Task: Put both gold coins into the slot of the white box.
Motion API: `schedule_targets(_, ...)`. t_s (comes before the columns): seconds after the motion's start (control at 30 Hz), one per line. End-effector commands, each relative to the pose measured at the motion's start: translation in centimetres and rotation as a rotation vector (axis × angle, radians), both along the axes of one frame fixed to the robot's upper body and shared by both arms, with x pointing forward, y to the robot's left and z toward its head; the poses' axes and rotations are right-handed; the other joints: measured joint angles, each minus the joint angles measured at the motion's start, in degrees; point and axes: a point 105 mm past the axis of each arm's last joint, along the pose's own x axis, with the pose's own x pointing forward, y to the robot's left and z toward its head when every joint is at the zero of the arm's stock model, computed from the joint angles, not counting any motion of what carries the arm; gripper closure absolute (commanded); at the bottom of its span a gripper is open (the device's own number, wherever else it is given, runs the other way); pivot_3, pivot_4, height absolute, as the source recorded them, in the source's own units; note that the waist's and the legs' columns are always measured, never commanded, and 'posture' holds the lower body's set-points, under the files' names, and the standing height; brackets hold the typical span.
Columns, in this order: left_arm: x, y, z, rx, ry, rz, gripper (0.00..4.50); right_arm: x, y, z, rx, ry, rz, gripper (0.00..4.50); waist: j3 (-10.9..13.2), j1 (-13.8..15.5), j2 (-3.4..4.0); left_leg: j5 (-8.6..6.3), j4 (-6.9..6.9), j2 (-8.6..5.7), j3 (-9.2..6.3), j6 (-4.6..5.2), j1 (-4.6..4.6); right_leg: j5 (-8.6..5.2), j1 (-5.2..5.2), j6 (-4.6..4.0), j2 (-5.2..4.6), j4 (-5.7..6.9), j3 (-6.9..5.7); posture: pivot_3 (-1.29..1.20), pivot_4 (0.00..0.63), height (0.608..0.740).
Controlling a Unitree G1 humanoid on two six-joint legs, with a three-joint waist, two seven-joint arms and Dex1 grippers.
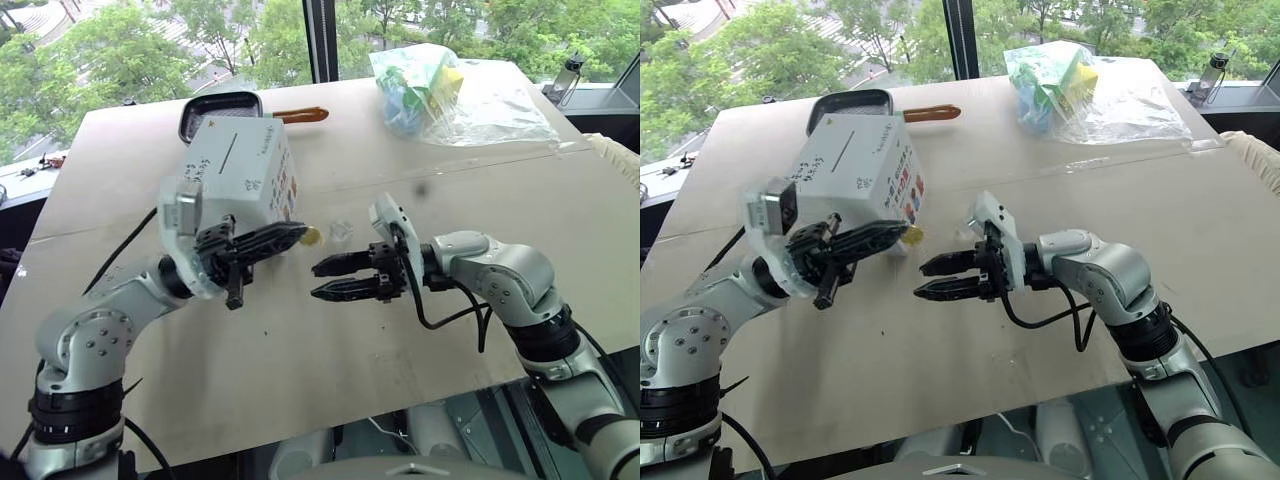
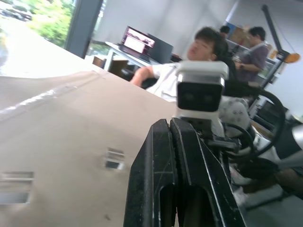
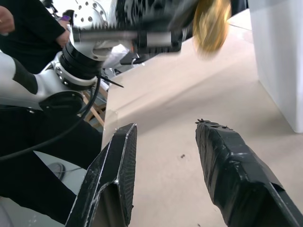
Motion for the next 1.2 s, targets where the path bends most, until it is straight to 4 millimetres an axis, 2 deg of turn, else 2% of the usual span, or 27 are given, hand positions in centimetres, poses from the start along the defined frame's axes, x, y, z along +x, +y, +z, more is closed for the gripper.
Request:
schedule_targets(0.03,1.7,1.7,2.7,-0.039,-0.103,0.158,4.5,1.0,-0.3,2.1,0.076,-0.084,-0.05,2.37,-0.02,0.1,-0.03,0.0,0.01,0.0,-0.01,0.0,0.0,0.0,0.0,0.0,0.0,0.02,-0.02,0.0,0.15,0.721)
schedule_targets(0.17,2.5,2.2,4.1,-0.031,-0.155,0.242,4.5,2.0,-0.7,2.8,0.095,-0.122,-0.095,2.37,-0.02,-0.01,-0.03,0.0,0.05,-0.04,0.06,0.0,0.0,0.01,0.0,0.01,-0.01,0.03,0.05,0.0,0.15,0.721)
schedule_targets(0.33,4.5,5.6,6.7,-0.034,-0.232,0.48,4.5,4.2,-1.2,5.1,0.148,-0.212,-0.185,2.37,-0.02,-0.19,-0.03,0.01,0.03,-0.03,0.01,-0.01,0.0,0.01,-0.02,0.0,0.0,0.06,0.01,0.0,0.15,0.721)
schedule_targets(0.53,6.1,9.4,7.1,-0.009,-0.239,0.685,4.5,5.9,-1.4,7.4,0.211,-0.281,-0.264,2.37,-0.02,-0.22,-0.03,0.0,0.03,-0.03,0.04,-0.01,0.01,0.01,-0.02,0.0,0.0,0.07,0.03,0.0,0.15,0.721)
schedule_targets(0.67,6.0,9.8,6.7,0.005,-0.234,0.693,4.5,6.3,-1.4,7.5,0.222,-0.296,-0.288,2.37,-0.02,-0.23,-0.03,0.0,0.02,-0.04,0.02,-0.01,-0.01,0.01,-0.04,0.0,0.0,0.05,0.01,0.0,0.15,0.721)
schedule_targets(0.8,4.4,8.3,5.7,0.049,-0.208,0.562,4.5,6.1,-0.4,6.0,0.177,-0.335,-0.277,2.37,-0.02,-0.4,-0.03,0.0,0.02,-0.03,0.02,0.0,-0.03,0.01,-0.05,0.0,-0.01,0.03,0.04,0.0,0.15,0.721)
schedule_targets(0.93,0.8,6.9,2.5,0.232,-0.137,0.36,4.5,5.5,1.3,2.7,0.076,-0.364,-0.246,2.37,-0.03,-1.04,-0.05,0.0,-0.06,-0.02,0.07,-0.01,-0.03,0.0,-0.22,0.0,0.04,0.1,0.19,0.0,0.15,0.721)
schedule_targets(1.03,-0.2,7.5,-0.1,0.37,-0.06,0.346,4.5,5.8,2.7,-0.2,-0.016,-0.379,-0.248,2.37,-0.01,-0.79,-0.02,0.0,-0.06,-0.02,0.12,-0.01,-0.05,0.0,-0.3,0.0,0.05,0.16,0.23,0.0,0.15,0.721)
schedule_targets(1.1,-0.6,7.9,-2.5,0.508,-0.001,0.343,4.5,6.0,3.7,-2.3,-0.093,-0.4,-0.229,2.37,-0.01,-0.79,-0.02,0.01,-0.03,-0.02,0.16,-0.01,-0.01,0.0,-0.27,-0.01,0.06,0.27,0.25,0.0,0.15,0.721)
schedule_targets(1.2,-1.1,8.1,-4.9,0.634,0.032,0.334,4.5,6.1,5.0,-3.4,-0.125,-0.379,-0.218,2.37,0.03,-0.35,0.05,0.0,-0.06,-0.02,0.26,-0.01,0.11,0.0,-0.21,-0.01,0.06,0.33,0.31,0.0,0.15,0.721)
